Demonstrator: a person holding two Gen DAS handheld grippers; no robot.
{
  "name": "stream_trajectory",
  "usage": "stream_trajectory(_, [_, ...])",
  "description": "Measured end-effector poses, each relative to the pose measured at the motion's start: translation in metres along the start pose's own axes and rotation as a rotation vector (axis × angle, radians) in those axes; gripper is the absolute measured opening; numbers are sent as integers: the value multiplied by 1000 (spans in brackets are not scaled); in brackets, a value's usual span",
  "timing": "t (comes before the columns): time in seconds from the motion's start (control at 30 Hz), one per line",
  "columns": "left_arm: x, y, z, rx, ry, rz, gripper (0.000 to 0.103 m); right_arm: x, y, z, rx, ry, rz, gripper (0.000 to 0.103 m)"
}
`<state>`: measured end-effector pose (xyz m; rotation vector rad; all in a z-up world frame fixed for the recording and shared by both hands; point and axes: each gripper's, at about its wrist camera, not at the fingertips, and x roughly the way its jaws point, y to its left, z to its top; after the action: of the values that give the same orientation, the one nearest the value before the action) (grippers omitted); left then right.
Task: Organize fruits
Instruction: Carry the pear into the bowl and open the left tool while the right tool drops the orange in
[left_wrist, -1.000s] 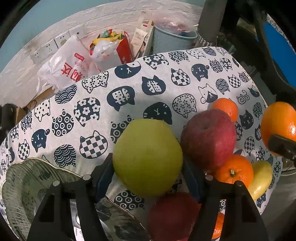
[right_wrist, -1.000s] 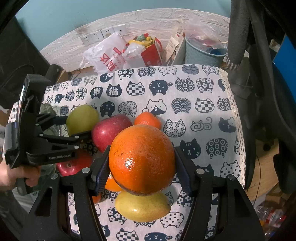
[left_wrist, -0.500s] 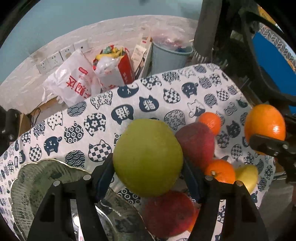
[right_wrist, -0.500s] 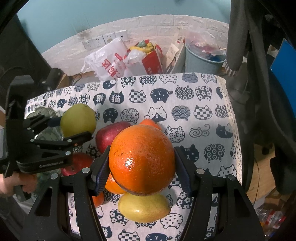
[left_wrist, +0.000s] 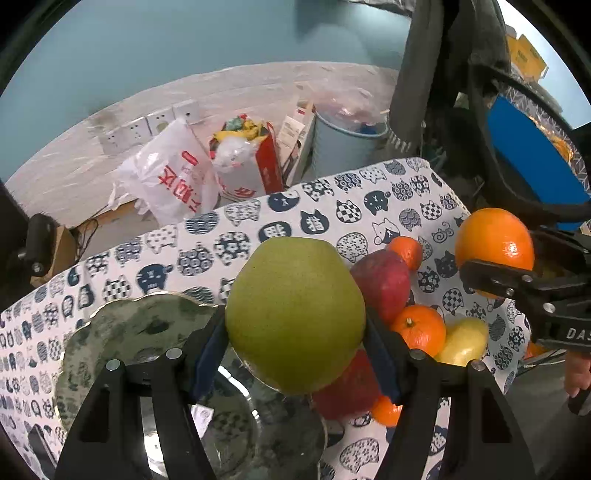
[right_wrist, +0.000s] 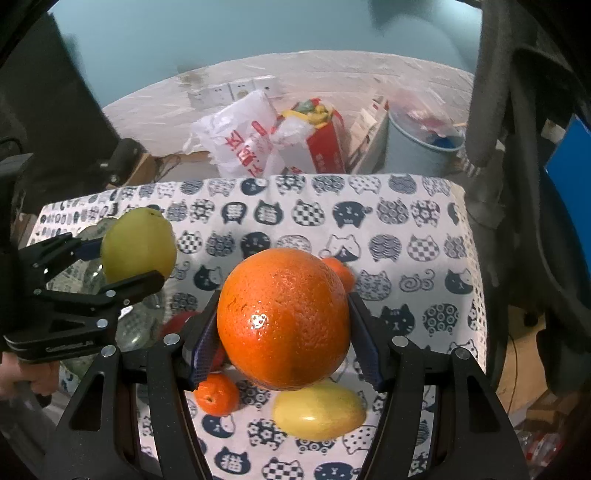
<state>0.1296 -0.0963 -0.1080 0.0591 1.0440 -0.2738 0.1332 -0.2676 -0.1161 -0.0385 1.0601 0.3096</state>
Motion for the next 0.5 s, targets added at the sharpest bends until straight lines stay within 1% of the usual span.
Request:
stream_trajectory(0.27, [-34,30,-18,-45,-26,22,71,-6,32,5,-37,-13,30,64])
stream_trajectory(0.5, [-54,60,-41,-76,-31,60,71,-1,69,9,-89,-1,61,64])
